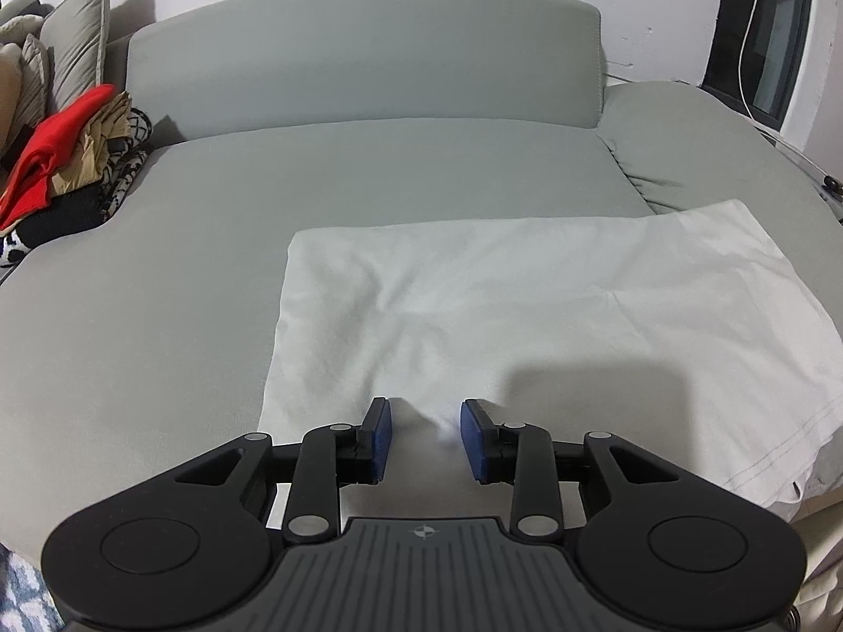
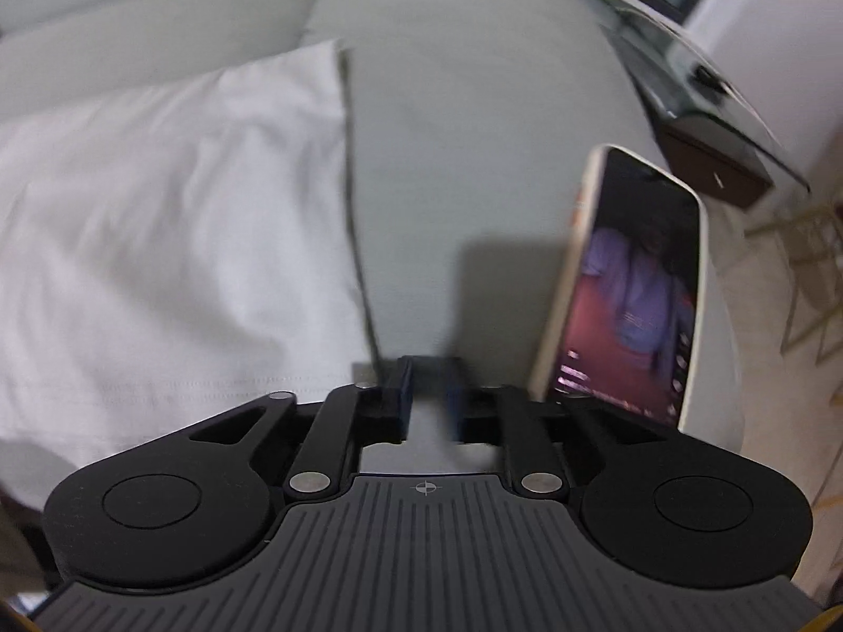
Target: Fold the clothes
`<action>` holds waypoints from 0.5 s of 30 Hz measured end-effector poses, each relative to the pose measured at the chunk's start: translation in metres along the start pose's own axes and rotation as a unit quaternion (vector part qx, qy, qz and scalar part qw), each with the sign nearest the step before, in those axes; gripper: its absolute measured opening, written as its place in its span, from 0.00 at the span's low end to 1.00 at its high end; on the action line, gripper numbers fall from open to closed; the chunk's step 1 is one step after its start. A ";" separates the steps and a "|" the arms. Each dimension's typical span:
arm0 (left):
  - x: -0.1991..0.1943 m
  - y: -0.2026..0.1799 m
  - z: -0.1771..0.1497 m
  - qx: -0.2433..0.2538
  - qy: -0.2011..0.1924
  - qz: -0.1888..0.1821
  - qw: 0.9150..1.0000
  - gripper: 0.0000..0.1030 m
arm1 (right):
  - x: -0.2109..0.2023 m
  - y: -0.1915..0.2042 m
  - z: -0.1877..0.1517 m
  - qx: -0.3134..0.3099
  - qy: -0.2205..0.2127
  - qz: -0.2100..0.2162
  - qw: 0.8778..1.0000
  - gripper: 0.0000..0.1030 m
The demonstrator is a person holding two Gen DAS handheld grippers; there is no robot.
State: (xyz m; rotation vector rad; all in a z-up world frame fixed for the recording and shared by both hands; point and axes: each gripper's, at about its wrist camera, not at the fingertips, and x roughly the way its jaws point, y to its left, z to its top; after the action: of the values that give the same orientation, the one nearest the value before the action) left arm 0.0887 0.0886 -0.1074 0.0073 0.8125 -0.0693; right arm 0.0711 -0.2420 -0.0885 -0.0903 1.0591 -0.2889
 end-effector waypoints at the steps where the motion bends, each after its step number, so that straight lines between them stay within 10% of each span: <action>1: 0.000 0.000 0.000 -0.001 -0.001 0.001 1.000 0.31 | -0.004 -0.004 0.000 0.016 -0.016 0.020 1.000 0.35; 7: -0.027 -0.014 -0.003 0.003 -0.070 0.001 0.998 0.30 | -0.024 -0.002 0.001 0.046 -0.119 0.199 0.972 0.31; 10: -0.039 -0.033 -0.009 0.016 -0.092 -0.026 0.995 0.31 | -0.016 0.024 0.003 -0.006 -0.125 0.202 0.971 0.32; 15: -0.009 -0.046 -0.019 0.046 -0.021 0.011 0.999 0.35 | 0.014 0.049 0.001 -0.068 -0.084 0.130 0.986 0.31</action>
State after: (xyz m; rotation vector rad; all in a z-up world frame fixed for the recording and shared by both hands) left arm 0.0655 0.0439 -0.1131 0.1006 0.7657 -0.0864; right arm 0.0876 -0.1984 -0.1100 -0.0951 0.9105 0.0281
